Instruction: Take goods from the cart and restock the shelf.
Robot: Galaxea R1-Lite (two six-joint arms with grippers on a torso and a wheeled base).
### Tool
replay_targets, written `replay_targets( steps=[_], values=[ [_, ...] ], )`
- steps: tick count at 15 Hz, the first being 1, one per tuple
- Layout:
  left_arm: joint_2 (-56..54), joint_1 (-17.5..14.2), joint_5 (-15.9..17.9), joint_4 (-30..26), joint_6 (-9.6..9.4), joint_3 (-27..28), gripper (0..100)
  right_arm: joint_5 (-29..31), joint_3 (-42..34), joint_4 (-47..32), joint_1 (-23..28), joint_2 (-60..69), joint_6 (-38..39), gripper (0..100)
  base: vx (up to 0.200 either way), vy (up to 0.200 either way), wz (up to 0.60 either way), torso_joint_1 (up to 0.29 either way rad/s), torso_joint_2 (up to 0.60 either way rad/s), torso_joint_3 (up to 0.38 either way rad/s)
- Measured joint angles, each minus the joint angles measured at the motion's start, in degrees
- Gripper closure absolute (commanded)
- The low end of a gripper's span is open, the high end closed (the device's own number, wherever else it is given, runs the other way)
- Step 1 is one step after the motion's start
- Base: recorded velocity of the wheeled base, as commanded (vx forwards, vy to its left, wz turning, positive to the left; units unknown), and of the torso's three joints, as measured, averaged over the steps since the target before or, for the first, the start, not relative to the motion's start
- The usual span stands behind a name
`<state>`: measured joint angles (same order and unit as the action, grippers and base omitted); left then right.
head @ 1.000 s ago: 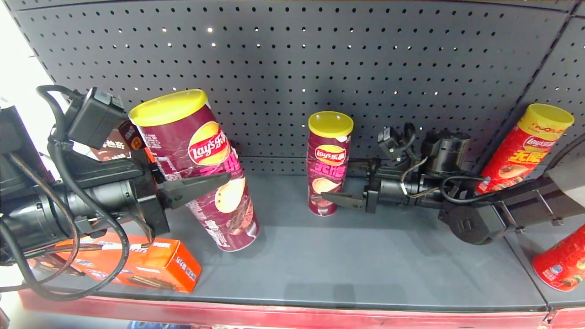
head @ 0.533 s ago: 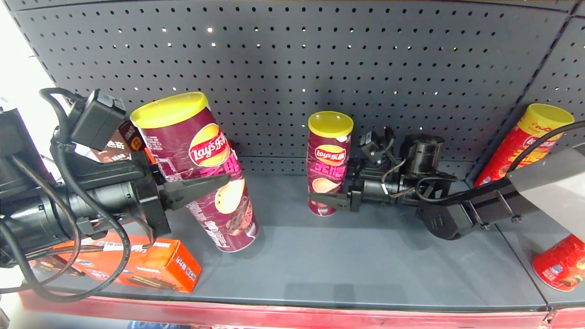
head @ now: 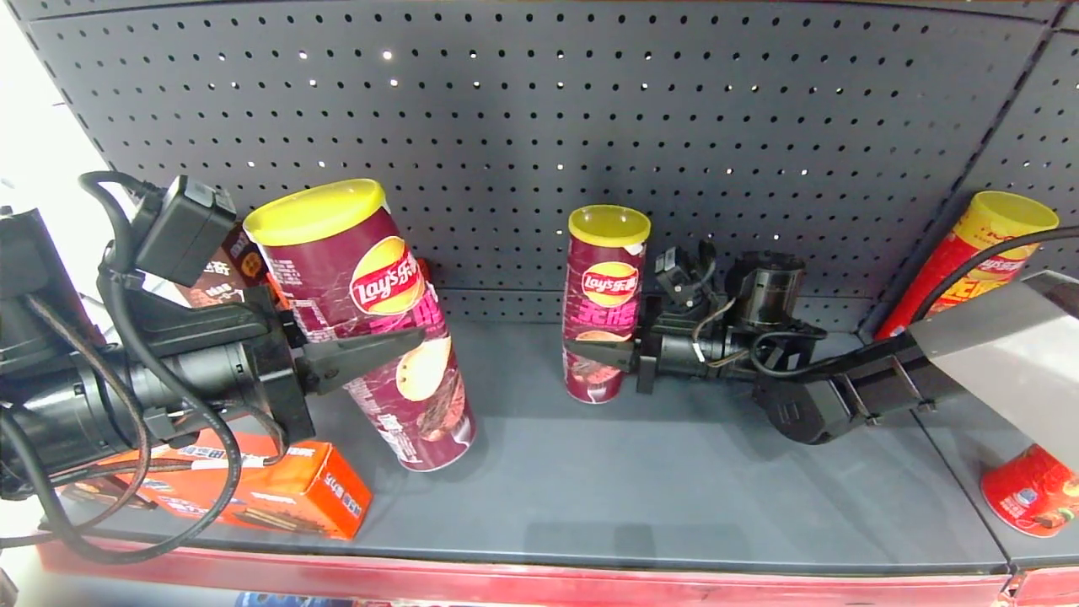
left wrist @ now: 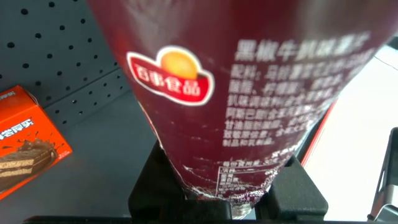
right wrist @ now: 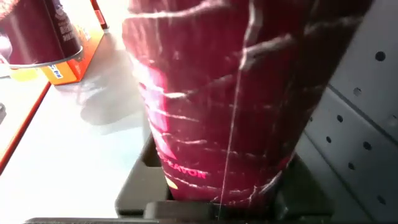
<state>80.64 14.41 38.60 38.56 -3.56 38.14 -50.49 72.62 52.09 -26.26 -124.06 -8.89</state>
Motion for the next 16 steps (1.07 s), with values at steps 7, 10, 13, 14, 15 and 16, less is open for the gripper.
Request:
replay_targets(
  steps=[7,10,13,14,15,16],
  values=[
    [-0.2,-0.1,0.0,0.0,0.01,0.1,100,1.2,-12.0,1.8,-1.0,11.1,-0.4,100,0.0,0.0,0.0,0.0,0.0,0.0],
    [-0.2,-0.3,0.0,0.0,-0.02,0.2,100,1.5,-23.2,9.6,-2.4,16.2,-0.5,100,0.0,0.0,0.0,0.0,0.0,0.0],
    [-0.2,-0.4,0.0,-0.1,0.01,0.1,100,4.0,-34.4,18.5,-4.6,19.2,-0.5,100,0.0,0.0,0.0,0.0,0.0,0.0],
    [-0.1,-0.4,0.0,-0.1,0.0,0.2,100,4.3,-37.1,20.8,-5.2,19.4,-0.5,100,0.0,0.0,0.0,0.0,0.0,0.0],
    [0.0,-0.4,0.0,-0.1,-0.02,0.2,100,4.2,-39.1,22.5,-5.5,19.2,-0.5,100,0.0,0.0,0.0,0.0,0.0,0.0],
    [0.0,-0.4,0.0,-0.1,-0.05,0.2,100,4.1,-40.2,24.3,-5.6,18.6,-0.5,100,0.0,0.0,0.0,0.0,0.0,0.0]
  ],
)
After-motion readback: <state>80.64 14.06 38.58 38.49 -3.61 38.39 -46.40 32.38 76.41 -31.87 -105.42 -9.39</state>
